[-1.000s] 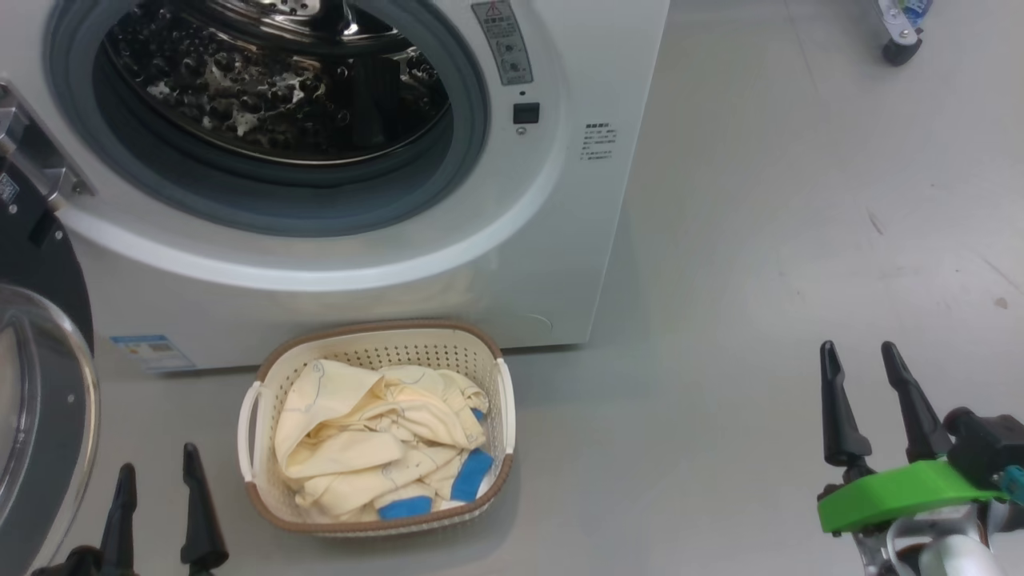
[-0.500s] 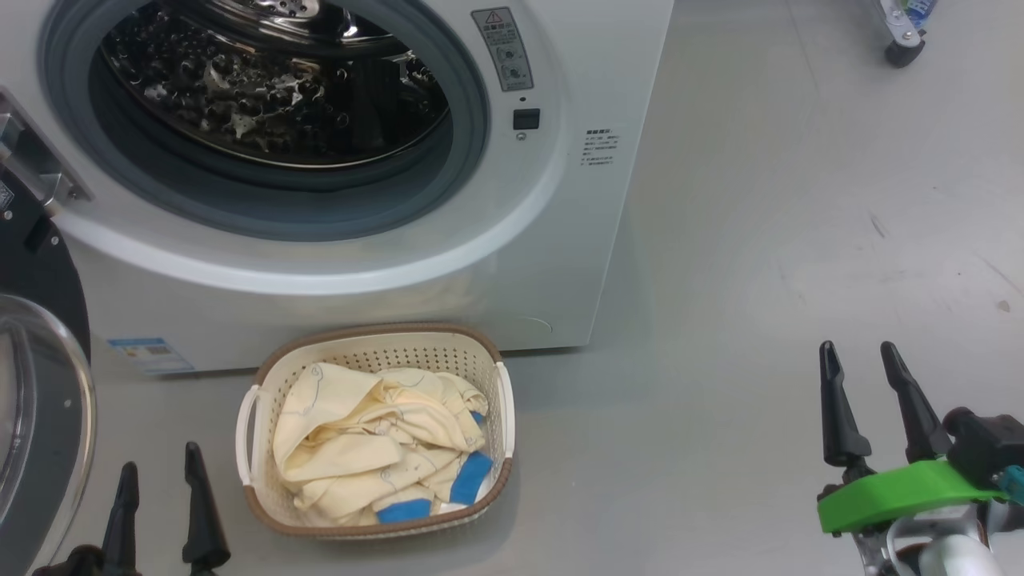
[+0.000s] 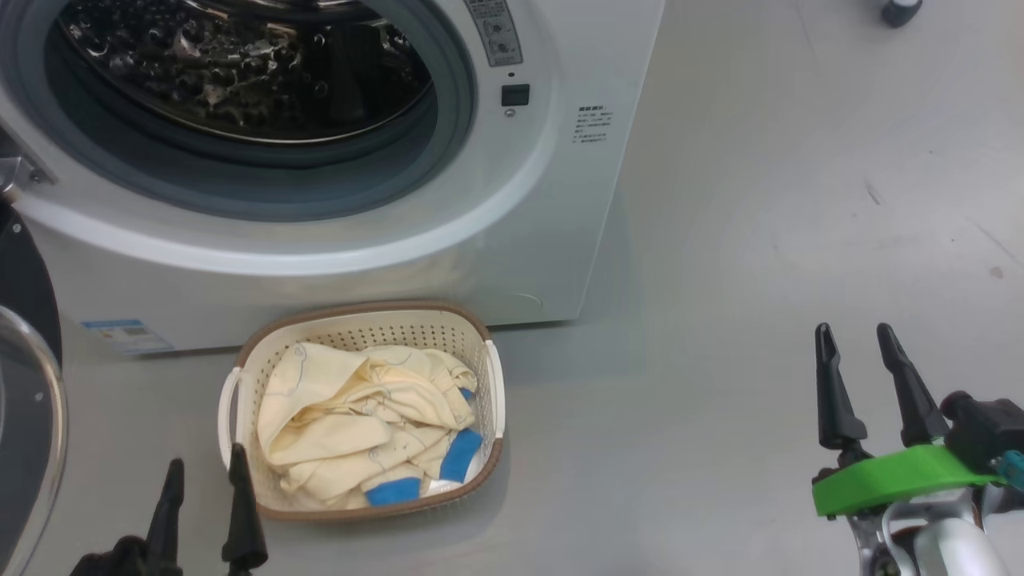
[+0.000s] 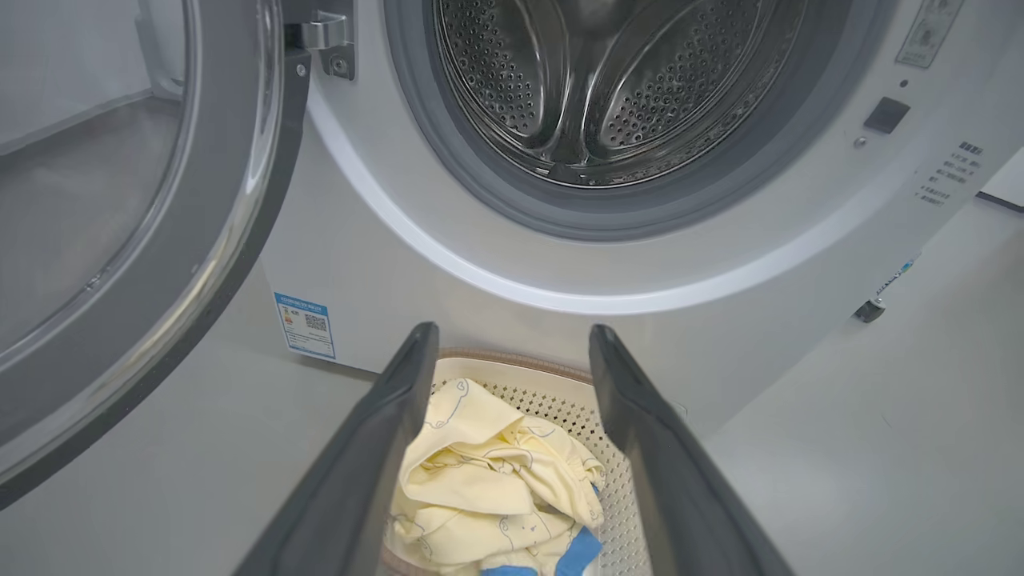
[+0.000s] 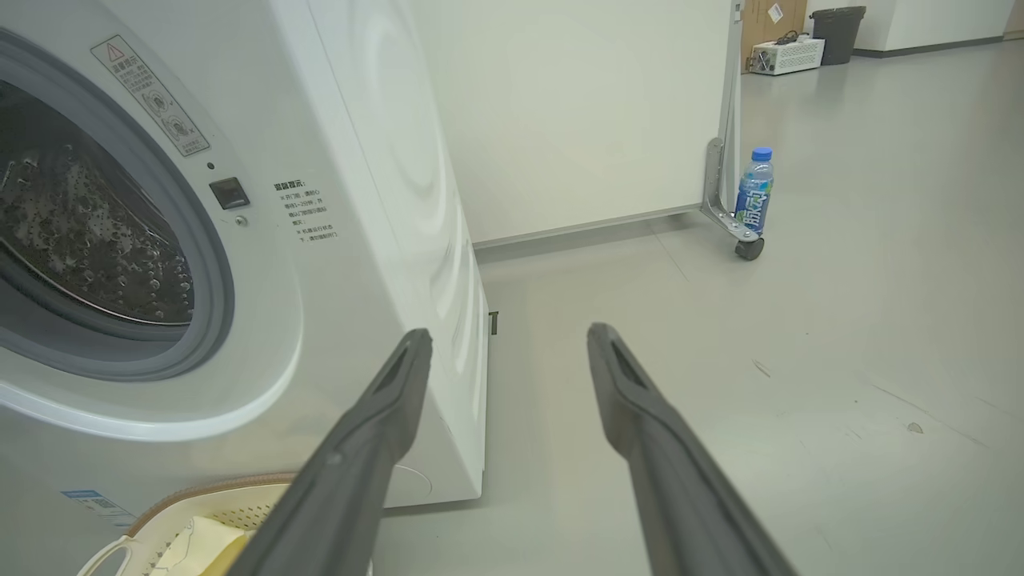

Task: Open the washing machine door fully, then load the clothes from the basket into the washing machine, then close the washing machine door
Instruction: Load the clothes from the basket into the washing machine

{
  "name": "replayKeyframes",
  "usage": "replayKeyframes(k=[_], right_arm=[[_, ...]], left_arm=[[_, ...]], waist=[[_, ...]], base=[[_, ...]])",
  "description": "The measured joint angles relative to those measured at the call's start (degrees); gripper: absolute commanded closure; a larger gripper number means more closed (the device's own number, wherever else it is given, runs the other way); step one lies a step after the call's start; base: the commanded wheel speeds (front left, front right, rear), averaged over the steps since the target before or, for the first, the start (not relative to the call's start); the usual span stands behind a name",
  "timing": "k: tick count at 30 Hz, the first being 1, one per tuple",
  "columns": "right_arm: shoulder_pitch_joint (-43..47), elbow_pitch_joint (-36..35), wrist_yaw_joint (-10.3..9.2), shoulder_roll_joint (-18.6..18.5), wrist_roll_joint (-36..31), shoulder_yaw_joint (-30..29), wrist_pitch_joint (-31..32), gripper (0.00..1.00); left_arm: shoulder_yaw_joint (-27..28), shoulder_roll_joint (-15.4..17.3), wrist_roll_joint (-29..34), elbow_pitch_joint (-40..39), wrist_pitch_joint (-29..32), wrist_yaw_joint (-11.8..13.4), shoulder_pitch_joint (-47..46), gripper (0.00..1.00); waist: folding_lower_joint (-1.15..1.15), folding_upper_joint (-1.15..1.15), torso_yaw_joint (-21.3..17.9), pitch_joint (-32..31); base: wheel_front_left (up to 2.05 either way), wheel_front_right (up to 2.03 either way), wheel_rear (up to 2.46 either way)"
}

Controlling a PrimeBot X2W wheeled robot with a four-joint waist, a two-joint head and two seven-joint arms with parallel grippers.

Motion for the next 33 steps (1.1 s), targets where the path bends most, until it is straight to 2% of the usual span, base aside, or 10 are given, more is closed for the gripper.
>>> replayKeyframes(k=[10,17,33], right_arm=[[-4.53,-0.01,0.0,0.19,1.24,2.02,0.0,0.0],[-6.94,0.05,0.0,0.21,2.92,3.27,0.0,0.0],[-11.51,-0.05,0.0,0.22,3.39,4.72,0.0,0.0]], left_arm=[[-4.89,0.14,1.12,8.25,0.0,-0.09,-8.93,0.0],[-9.29,2.46,0.51,17.08,0.01,-0.48,-16.17,0.0],[-11.58,5.67,-2.23,35.17,0.51,-0.48,-32.95,0.0]], waist=[[0.0,0.0,-2.17,6.74],[0.01,0.0,-4.35,11.59],[0.0,0.0,-5.64,20.62]], base=[[0.0,0.0,0.0],[0.0,0.0,0.0],[0.0,0.0,0.0]])
